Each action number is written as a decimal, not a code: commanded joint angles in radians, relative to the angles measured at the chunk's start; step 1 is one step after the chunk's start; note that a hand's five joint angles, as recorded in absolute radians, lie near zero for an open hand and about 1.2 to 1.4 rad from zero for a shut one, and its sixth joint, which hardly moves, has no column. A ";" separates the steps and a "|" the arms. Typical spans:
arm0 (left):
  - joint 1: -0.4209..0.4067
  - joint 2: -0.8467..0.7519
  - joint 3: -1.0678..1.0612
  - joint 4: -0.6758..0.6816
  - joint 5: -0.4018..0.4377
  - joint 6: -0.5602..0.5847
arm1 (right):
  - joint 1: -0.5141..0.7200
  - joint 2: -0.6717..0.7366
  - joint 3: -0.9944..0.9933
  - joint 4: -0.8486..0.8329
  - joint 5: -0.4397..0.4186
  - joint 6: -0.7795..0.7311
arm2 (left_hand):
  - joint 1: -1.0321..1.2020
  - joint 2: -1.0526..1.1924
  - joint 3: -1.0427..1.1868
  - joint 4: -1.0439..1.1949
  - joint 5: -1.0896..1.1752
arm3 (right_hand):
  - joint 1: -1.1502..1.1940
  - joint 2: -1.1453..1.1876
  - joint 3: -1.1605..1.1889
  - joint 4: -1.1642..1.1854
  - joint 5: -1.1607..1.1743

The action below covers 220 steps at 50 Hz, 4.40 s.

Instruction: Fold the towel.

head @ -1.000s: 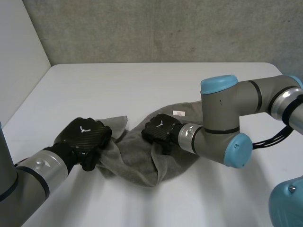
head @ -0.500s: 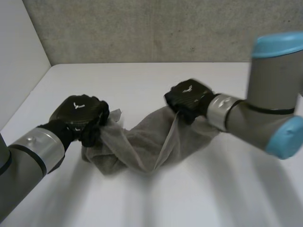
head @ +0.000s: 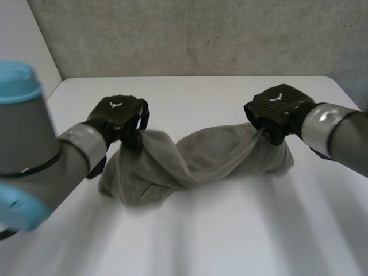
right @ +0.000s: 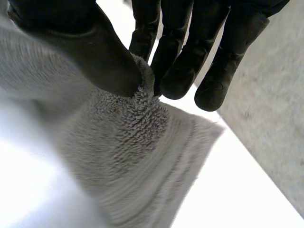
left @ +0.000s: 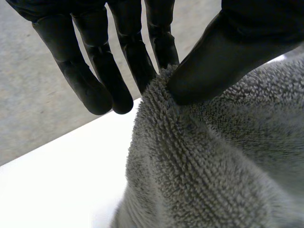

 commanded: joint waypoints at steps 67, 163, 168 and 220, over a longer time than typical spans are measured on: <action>0.085 0.165 -0.242 0.193 0.105 0.266 | 0.014 0.006 0.504 -0.500 0.069 0.056 | -0.976 -1.086 -1.148 -1.124 -1.259 | 0.077 0.098 0.068 0.057 0.057; 0.151 0.211 -0.385 0.210 -0.055 0.481 | -0.009 0.014 0.520 -0.517 0.067 0.016 | 0.031 -0.080 -0.141 -0.117 -0.253 | -0.341 -0.320 -0.350 -0.361 -0.361; 0.203 0.211 -0.415 0.234 -0.055 0.478 | -0.053 0.018 0.518 -0.519 0.063 0.013 | 0.031 -0.080 -0.141 -0.117 -0.253 | -0.497 -0.476 -0.506 -0.517 -0.517; 0.343 0.012 -0.329 0.268 -0.051 0.297 | -0.351 0.107 0.575 -0.536 -0.190 -0.010 | 0.031 -0.080 -0.141 -0.117 -0.253 | -0.732 -0.711 -0.741 -0.752 -0.752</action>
